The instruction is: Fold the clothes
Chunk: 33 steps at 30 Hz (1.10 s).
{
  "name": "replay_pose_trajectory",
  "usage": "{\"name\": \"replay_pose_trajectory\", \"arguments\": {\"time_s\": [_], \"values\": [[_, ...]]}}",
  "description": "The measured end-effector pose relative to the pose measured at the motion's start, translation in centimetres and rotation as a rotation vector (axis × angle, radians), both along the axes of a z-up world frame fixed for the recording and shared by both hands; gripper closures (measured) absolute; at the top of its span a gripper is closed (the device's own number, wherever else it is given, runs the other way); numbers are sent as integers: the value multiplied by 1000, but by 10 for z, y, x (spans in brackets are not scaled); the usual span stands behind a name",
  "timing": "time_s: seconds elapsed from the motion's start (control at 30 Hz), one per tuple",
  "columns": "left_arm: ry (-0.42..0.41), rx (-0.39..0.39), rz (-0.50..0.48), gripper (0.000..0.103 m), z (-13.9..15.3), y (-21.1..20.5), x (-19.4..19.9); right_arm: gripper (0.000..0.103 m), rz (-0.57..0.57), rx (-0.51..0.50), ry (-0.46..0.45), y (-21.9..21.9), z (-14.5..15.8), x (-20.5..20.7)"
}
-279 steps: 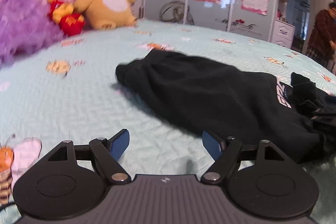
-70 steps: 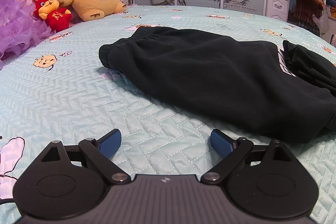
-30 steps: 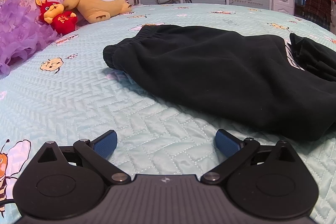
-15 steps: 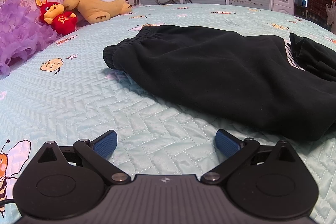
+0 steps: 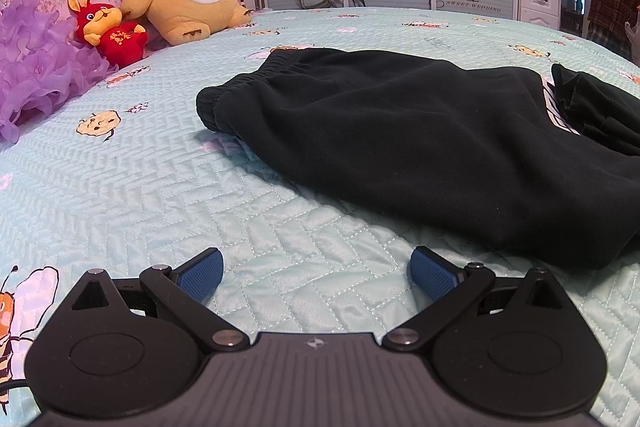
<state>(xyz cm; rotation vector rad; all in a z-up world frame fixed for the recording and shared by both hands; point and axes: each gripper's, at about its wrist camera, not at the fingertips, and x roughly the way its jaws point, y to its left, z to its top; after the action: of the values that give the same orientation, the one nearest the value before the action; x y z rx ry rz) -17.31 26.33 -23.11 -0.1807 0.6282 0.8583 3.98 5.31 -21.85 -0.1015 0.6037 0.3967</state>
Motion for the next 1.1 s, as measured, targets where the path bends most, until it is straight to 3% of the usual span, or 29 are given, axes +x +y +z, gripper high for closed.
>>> {"name": "replay_pose_trajectory", "arguments": {"time_s": [0.43,1.1], "values": [[4,1,2,0,1,-1,0,17,1,34,0,-4,-1,0],[5,-42,7,0,3,5,1,16,1,6,-6,1,-3,-1]]}}
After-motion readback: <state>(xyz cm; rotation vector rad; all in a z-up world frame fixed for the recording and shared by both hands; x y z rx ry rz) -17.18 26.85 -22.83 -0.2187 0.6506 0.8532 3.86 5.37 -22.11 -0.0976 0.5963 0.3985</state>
